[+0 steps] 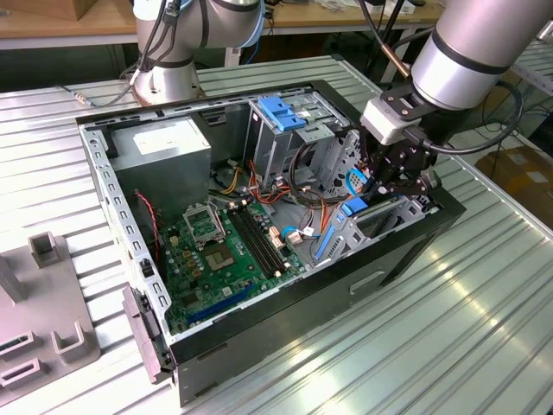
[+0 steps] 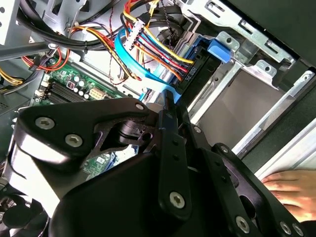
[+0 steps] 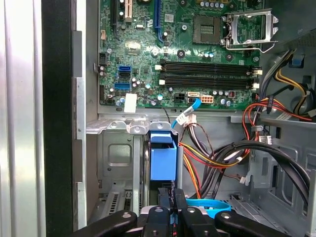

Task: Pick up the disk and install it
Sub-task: 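Insert the second disk wire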

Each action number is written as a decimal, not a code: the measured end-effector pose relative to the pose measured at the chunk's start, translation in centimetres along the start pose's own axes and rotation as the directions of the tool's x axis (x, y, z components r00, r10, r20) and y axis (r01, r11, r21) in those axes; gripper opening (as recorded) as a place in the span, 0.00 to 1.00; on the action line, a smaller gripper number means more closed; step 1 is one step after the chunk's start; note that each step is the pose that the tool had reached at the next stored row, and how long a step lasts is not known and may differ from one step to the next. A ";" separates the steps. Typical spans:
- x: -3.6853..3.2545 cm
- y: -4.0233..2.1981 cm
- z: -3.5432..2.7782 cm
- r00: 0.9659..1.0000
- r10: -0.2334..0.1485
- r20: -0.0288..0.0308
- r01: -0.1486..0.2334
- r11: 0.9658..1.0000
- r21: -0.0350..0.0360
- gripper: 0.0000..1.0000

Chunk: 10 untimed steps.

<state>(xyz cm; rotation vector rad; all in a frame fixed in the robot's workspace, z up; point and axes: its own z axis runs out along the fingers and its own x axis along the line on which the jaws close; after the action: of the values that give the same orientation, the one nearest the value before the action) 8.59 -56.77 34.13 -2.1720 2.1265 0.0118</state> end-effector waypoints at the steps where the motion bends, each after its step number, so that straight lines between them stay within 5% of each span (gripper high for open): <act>1: 0.00 0.00 0.00 1.000 0.000 0.000 0.000 1.000 0.000 0.16; 4: -0.02 -0.01 -0.19 1.000 0.000 0.000 0.000 1.000 0.000 0.24; 10: -0.12 -0.11 -1.61 1.000 0.000 0.000 0.000 1.000 0.000 0.24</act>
<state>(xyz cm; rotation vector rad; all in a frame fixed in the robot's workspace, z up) 8.59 -56.77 35.75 -2.1719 2.1264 0.0120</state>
